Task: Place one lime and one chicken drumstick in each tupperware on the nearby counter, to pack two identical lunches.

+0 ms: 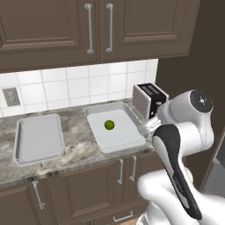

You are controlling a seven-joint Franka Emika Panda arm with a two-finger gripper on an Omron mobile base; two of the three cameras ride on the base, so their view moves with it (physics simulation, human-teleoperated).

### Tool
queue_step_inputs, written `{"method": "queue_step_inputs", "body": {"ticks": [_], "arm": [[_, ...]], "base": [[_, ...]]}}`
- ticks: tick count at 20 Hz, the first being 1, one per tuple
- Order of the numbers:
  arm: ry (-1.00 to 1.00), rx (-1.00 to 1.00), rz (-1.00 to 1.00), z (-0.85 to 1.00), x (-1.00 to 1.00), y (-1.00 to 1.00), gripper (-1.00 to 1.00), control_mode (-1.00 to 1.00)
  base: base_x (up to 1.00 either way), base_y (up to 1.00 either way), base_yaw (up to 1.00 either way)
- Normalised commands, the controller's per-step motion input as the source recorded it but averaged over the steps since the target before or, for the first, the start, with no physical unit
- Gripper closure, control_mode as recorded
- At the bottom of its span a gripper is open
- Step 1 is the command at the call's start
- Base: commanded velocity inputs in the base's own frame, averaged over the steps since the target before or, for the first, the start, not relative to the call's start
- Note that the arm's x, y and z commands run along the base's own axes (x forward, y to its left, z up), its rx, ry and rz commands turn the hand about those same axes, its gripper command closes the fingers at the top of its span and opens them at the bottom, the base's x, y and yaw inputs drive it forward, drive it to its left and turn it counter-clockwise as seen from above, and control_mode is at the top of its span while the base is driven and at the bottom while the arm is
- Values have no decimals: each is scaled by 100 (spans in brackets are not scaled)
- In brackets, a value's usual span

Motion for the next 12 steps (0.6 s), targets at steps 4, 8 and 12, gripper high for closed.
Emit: {"method": "queue_step_inputs", "body": {"ticks": [4,8,12], "arm": [[0,0,0,0,0,0,-100,100],[0,0,0,0,0,0,-100,100],[0,0,0,0,0,0,-100,100]], "base": [[-93,-11,0],[-100,-26,0],[-100,-55,0]]}}
